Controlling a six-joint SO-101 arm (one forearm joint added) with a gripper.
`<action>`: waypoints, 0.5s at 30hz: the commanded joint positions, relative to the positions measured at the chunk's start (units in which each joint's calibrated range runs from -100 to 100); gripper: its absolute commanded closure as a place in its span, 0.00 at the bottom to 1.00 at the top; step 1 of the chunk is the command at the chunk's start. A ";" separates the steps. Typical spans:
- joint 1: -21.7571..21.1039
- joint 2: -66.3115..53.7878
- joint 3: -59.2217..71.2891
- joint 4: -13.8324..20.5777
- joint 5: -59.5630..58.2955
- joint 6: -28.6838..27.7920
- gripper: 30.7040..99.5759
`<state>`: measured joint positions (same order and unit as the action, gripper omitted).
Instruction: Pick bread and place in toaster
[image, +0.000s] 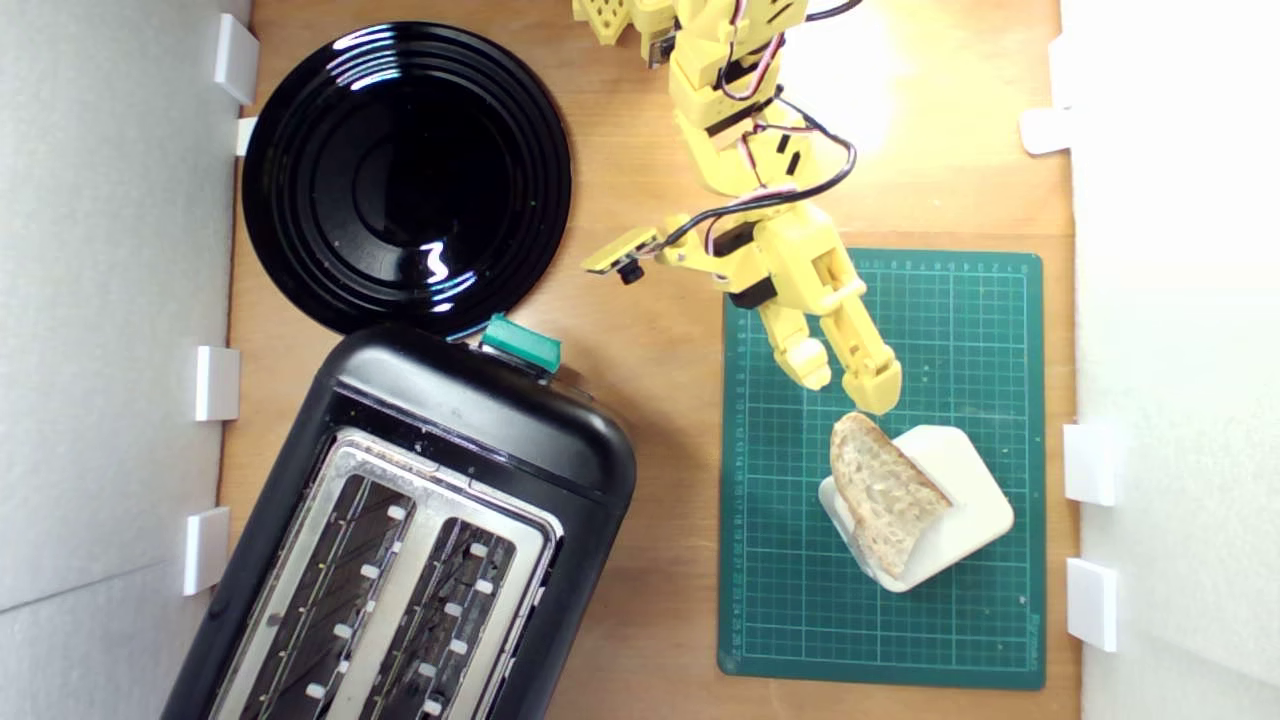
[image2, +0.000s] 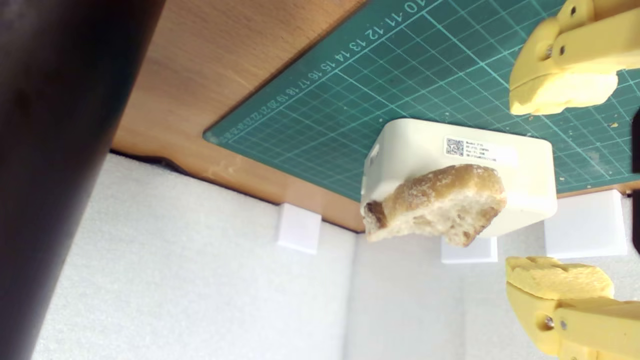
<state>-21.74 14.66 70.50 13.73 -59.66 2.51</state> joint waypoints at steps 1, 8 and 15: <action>-0.26 0.07 -3.82 -0.58 -1.77 -0.08 0.11; -0.26 4.06 -8.45 -0.58 -1.86 -0.02 0.11; -0.26 5.14 -11.45 -0.58 -1.77 -0.02 0.12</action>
<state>-21.74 20.71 62.18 13.73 -59.83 2.51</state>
